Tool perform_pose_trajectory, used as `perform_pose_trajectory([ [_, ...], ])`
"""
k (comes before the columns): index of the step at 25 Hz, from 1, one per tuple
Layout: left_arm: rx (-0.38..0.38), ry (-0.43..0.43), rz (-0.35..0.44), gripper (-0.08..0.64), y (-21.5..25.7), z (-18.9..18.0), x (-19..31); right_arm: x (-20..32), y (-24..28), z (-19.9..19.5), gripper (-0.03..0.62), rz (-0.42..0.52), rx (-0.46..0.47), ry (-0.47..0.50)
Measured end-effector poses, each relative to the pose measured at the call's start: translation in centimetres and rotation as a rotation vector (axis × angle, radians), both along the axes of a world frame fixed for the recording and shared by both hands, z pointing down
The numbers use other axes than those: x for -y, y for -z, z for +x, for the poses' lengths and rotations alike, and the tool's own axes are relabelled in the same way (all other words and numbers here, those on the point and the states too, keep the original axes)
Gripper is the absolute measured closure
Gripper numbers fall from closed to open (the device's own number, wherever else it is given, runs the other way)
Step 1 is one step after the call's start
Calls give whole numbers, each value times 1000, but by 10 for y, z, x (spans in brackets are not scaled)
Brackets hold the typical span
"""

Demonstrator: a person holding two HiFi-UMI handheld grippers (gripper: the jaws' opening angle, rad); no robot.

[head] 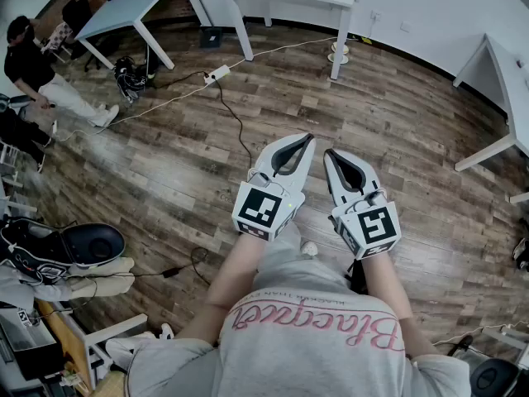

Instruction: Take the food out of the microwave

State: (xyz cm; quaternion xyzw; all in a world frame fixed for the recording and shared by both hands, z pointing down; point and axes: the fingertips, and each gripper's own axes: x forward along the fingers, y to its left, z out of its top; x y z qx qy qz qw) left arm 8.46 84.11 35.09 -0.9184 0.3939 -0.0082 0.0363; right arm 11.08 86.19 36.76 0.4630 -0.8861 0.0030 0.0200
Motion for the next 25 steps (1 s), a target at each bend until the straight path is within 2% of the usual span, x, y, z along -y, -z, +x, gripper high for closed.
perform_pose_trajectory([
  [6,17,-32,18,555,6,17,-14,-10,4,6,583,2,10,7],
  [13,0,-50,10,555,7,26,-9,-8,9,21,583,17,29,-22],
  [17,-22,-51,6,555,9,30,8,8,13,30,583,40,23,-35],
  [25,-40,-28,9,555,14,20,58,50,9,19,583,15,-2,-6],
])
